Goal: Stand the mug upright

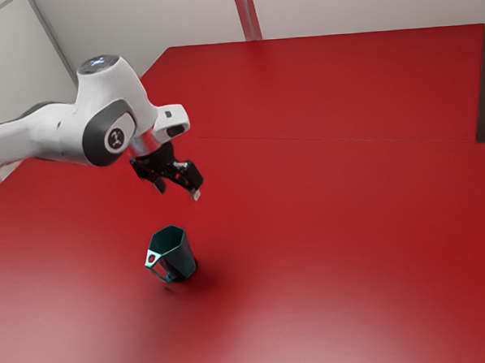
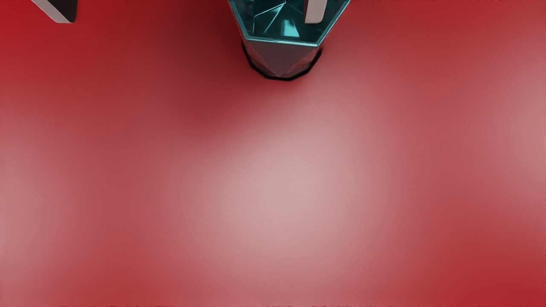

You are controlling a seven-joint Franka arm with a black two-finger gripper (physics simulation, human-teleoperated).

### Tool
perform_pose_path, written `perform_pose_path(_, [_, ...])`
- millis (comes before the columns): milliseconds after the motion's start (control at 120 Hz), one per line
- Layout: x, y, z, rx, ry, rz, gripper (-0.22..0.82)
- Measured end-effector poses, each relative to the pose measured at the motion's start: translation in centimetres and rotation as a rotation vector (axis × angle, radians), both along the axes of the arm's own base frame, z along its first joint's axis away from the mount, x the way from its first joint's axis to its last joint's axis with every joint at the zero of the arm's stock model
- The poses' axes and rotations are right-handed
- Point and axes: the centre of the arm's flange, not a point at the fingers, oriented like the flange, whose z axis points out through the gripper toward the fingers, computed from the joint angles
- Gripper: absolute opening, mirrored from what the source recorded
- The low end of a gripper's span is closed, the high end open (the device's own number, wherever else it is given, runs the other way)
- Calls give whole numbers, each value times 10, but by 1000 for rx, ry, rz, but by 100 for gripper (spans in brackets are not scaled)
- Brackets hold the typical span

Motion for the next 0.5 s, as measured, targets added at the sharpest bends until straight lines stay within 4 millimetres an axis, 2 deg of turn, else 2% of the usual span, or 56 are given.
perform_pose_path(350, [45,1,76,-30,86,2,59])
perform_pose_path(500, [55,2,106,-36,108,0,59])
